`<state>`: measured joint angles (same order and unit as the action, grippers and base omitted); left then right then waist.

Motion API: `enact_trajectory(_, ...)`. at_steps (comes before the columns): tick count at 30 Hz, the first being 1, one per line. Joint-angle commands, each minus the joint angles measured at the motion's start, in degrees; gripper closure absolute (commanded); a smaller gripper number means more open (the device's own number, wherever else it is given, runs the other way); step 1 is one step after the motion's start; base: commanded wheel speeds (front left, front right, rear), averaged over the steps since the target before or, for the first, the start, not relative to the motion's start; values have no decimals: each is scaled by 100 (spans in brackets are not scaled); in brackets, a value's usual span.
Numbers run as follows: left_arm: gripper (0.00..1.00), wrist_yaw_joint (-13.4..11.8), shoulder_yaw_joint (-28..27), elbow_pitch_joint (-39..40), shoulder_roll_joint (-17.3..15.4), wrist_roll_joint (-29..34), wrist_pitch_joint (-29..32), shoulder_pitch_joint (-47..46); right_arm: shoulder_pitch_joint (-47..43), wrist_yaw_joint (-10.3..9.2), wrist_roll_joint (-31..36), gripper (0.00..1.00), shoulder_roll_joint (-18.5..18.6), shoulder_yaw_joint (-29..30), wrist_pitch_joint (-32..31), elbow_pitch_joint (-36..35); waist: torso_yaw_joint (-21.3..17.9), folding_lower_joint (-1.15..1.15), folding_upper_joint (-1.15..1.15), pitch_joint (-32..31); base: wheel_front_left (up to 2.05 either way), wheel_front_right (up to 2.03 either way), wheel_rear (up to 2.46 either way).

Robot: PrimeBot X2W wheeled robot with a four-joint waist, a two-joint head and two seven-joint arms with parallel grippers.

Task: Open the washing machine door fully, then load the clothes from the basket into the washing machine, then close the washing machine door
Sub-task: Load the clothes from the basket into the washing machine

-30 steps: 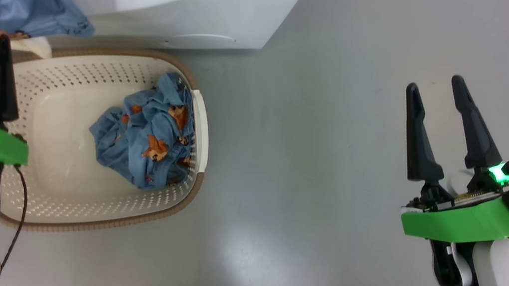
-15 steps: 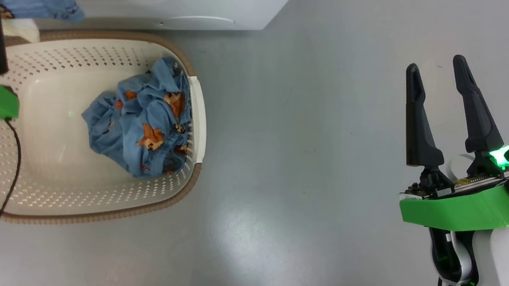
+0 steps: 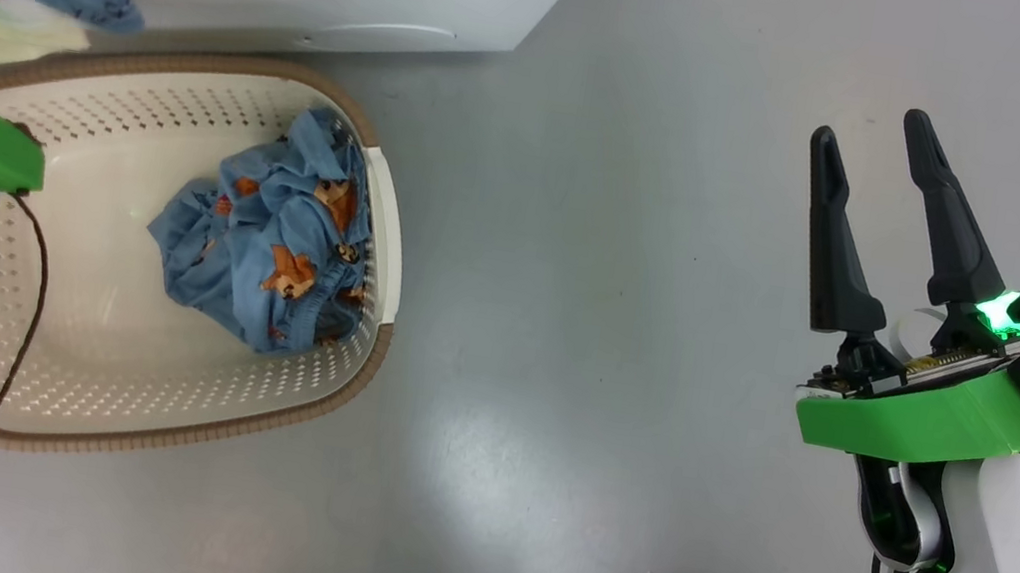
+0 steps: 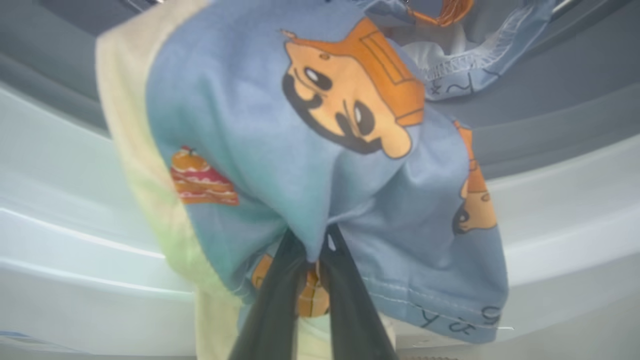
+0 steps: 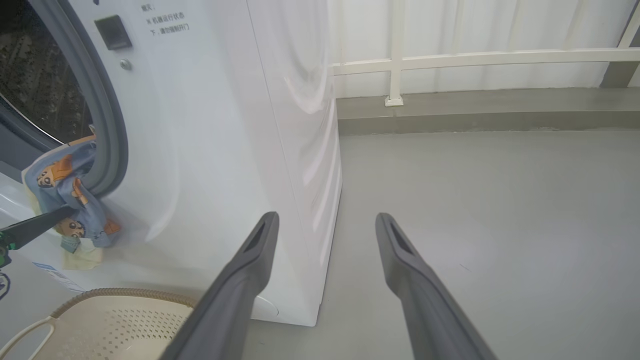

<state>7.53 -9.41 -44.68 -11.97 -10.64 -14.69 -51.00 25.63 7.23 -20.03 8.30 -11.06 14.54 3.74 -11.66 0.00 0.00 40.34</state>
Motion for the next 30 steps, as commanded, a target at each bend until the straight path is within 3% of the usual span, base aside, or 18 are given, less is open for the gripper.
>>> enact_trajectory(1, 100, -5, -58, 139, -256, -32, -30, 25, -54, 25, 21, 0, -5, -78, 46, -123, 6, 0, 0, -32, 0, 0, 0)
enact_trajectory(18, 100, -5, 188, 1506, -82, -144, -30, 665, -332, 25, 17, 0, 44, -62, 46, -60, 116, 0, 0, -641, 0, 0, 0)
enact_trajectory(24, 100, -4, 473, 1158, -244, -116, -30, 179, -425, 25, 7, 0, 66, -115, 46, -60, 91, 0, 0, -768, 0, 0, 0)
enact_trajectory(30, 100, -4, 763, 137, -409, -101, -29, -791, -518, 25, -4, 0, 57, -186, 46, -104, -25, 0, 0, -764, 0, 0, 0)
